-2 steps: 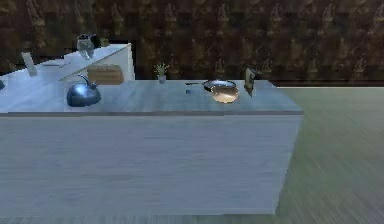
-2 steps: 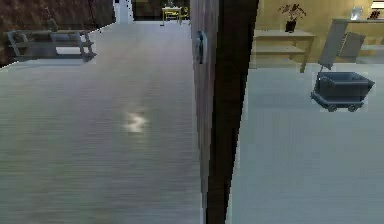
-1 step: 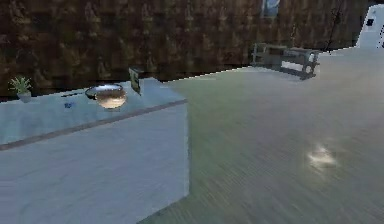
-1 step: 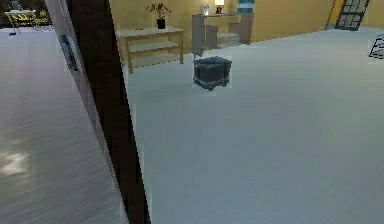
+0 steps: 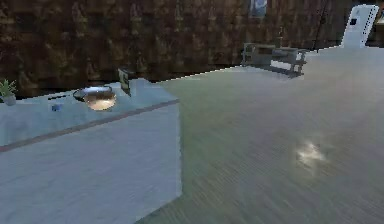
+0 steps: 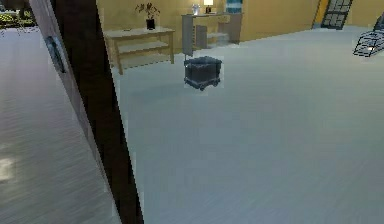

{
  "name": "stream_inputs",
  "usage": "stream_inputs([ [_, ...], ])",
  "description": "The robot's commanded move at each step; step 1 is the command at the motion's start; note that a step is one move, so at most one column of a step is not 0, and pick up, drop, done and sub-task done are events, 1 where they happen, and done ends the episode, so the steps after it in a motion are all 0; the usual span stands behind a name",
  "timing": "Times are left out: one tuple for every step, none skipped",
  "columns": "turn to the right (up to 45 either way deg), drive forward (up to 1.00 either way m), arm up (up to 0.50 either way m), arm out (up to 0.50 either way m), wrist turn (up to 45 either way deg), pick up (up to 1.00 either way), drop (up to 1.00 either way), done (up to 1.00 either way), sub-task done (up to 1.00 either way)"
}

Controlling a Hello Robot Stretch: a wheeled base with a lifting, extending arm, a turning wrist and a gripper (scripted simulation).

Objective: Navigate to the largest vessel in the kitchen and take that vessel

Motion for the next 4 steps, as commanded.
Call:
stream_inputs([
  [-45.0,0.00,0.00,0.00,0.0,0.00,0.00,0.00,0.00],
  [-45.0,0.00,0.00,0.00,0.0,0.00,0.00,0.00,0.00],
  [-33.0,0.00,0.00,0.00,0.0,0.00,0.00,0.00,0.00],
  [0.0,0.10,0.00,0.00,0.0,0.00,0.00,0.00,0.00],
])
